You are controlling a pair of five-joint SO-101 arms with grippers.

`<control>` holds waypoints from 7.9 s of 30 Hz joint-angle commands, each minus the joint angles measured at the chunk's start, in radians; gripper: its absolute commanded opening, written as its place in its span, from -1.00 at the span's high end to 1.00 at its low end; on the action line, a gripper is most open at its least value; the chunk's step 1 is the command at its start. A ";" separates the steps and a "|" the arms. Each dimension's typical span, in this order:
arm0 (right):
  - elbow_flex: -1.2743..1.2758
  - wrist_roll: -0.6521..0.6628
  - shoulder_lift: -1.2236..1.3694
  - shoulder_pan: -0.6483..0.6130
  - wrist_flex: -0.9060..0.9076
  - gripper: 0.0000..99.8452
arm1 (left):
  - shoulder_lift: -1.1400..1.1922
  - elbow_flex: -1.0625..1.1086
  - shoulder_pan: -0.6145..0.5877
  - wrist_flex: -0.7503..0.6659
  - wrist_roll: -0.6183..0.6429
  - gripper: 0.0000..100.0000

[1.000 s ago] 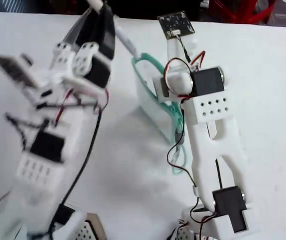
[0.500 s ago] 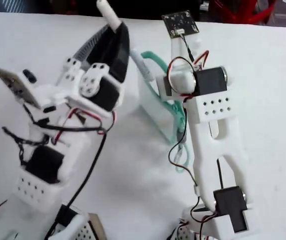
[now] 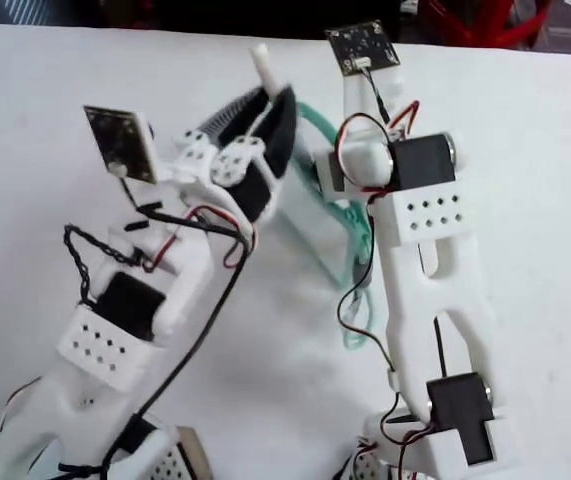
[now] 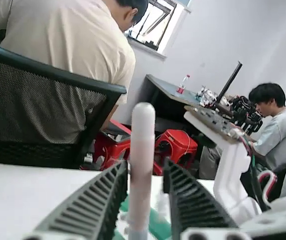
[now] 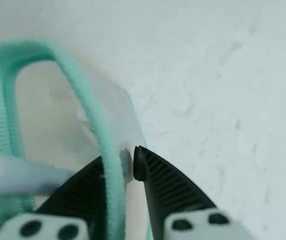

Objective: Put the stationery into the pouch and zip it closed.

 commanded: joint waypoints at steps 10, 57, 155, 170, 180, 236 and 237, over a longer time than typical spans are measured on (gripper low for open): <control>-0.002 0.003 -0.007 0.061 -0.018 0.96 | -0.197 -0.112 -0.097 0.373 -0.012 0.54; -0.264 -0.203 0.042 0.090 0.068 0.96 | -0.231 0.437 0.286 0.143 -0.161 0.67; -0.212 -0.324 0.170 0.139 0.163 0.87 | -0.194 0.471 0.051 -0.100 -0.201 0.76; -0.282 -0.327 0.182 0.136 0.163 0.81 | 0.105 0.399 0.220 -0.167 -0.229 0.77; -0.287 -0.327 0.223 0.134 0.163 0.81 | 0.140 0.368 0.311 -0.189 -0.229 0.77; -0.255 -0.107 0.226 0.205 0.165 0.81 | 0.263 0.210 0.199 -0.207 -0.339 0.68; -0.255 -0.107 0.225 0.205 0.165 0.80 | 0.265 0.186 0.194 -0.183 -0.342 0.68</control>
